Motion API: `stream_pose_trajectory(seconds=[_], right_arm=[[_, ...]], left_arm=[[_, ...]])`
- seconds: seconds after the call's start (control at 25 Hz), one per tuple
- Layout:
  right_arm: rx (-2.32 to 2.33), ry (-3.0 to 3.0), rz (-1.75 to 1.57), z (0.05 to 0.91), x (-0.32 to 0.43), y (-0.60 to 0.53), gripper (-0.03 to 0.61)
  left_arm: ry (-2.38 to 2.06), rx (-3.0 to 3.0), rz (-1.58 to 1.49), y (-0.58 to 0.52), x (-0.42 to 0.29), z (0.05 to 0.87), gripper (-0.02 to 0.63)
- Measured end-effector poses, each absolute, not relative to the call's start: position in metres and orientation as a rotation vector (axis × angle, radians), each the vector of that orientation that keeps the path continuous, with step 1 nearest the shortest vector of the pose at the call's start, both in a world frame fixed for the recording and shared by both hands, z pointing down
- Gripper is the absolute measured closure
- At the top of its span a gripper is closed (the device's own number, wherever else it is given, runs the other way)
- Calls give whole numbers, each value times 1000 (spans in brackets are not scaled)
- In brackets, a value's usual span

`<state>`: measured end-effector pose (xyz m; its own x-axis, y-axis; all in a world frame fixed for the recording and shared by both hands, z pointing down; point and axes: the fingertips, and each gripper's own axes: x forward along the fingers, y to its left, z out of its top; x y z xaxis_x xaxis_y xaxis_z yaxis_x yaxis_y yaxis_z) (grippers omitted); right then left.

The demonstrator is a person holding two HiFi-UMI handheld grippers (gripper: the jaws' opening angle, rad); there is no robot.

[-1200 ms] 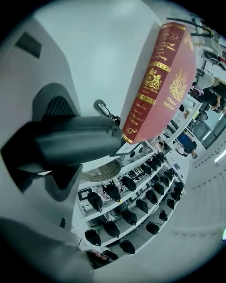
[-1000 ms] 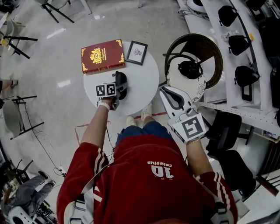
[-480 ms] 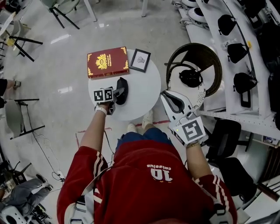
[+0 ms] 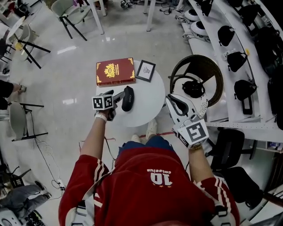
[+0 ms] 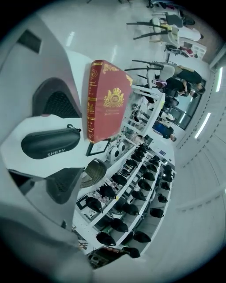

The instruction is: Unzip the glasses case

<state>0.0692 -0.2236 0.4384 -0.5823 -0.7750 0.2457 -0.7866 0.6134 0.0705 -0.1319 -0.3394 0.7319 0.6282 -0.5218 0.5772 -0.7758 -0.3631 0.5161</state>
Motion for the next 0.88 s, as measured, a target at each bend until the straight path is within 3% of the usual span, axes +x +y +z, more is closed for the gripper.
stream_pose_trajectory(seconds=[0.88], right_arm=[[1332,-2731,9,382,47,-196,558]], left_arm=[[-1019,2527,45,-269,-91,481,304]])
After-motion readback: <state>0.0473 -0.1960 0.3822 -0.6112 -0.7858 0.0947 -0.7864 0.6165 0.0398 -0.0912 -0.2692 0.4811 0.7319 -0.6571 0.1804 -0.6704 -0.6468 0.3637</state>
